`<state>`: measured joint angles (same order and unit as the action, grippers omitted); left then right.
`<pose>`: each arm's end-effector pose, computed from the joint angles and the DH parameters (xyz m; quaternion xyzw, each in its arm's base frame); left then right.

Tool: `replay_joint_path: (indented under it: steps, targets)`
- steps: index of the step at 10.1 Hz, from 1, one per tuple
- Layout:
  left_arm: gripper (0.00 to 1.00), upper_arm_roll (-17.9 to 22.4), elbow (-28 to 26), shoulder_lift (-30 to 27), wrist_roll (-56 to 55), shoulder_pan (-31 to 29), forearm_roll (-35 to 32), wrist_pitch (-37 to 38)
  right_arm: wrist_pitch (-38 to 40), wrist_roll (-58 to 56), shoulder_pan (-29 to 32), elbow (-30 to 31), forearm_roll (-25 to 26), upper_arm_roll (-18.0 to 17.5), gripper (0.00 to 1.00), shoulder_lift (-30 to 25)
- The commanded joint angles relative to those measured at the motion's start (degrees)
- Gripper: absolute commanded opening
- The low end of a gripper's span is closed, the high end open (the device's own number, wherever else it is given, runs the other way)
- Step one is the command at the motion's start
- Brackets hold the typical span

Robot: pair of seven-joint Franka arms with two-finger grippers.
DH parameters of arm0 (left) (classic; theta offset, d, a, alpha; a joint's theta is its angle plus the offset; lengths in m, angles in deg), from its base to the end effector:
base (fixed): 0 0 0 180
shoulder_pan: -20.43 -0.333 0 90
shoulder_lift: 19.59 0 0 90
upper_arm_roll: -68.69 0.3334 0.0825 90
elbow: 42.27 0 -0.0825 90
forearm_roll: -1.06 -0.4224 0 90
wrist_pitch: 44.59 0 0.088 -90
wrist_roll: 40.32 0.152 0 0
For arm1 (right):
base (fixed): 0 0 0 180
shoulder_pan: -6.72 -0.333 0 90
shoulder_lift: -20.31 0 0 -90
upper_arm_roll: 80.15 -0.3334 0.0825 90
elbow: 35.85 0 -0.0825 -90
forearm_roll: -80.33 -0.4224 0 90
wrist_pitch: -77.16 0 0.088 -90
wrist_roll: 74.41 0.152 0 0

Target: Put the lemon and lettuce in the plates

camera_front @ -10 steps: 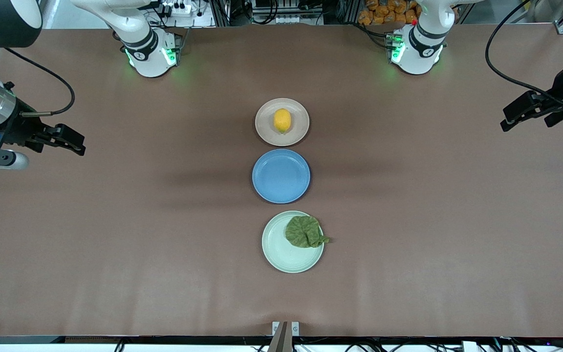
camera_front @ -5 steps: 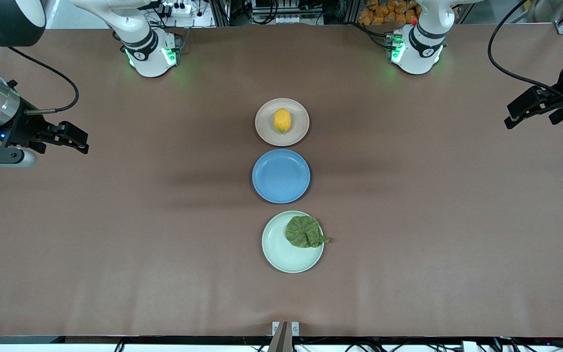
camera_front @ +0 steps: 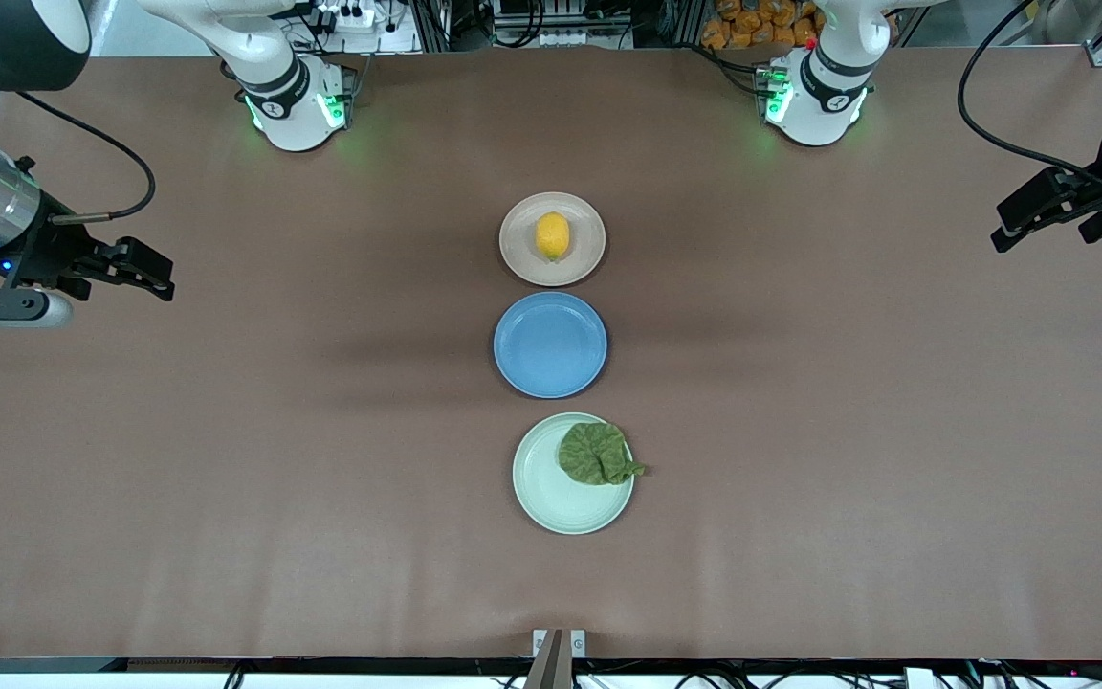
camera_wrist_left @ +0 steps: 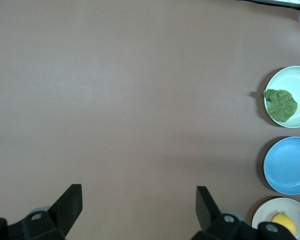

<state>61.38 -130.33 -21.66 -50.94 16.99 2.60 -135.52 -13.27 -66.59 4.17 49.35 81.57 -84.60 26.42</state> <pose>0.5851 -0.0450 0.6370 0.9973 0.0584 0.0412 0.0165 0.6233 0.0709 0.5754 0.9999 -0.0072 -0.0066 0.0076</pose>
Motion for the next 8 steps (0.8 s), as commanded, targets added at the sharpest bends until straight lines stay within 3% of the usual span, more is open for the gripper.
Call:
replay_joint_path:
  steps: [1,8]
  targets:
    - [1.00,-0.16,0.96,0.75,1.04,-0.52,0.13,0.31,-0.01,-0.62,0.09,1.46,-0.71,-0.03,1.00,-1.45]
    - [1.00,-0.16,0.96,0.93,0.42,-0.34,0.04,0.31,0.07,-0.71,0.26,1.46,-0.71,0.06,1.00,-1.45]
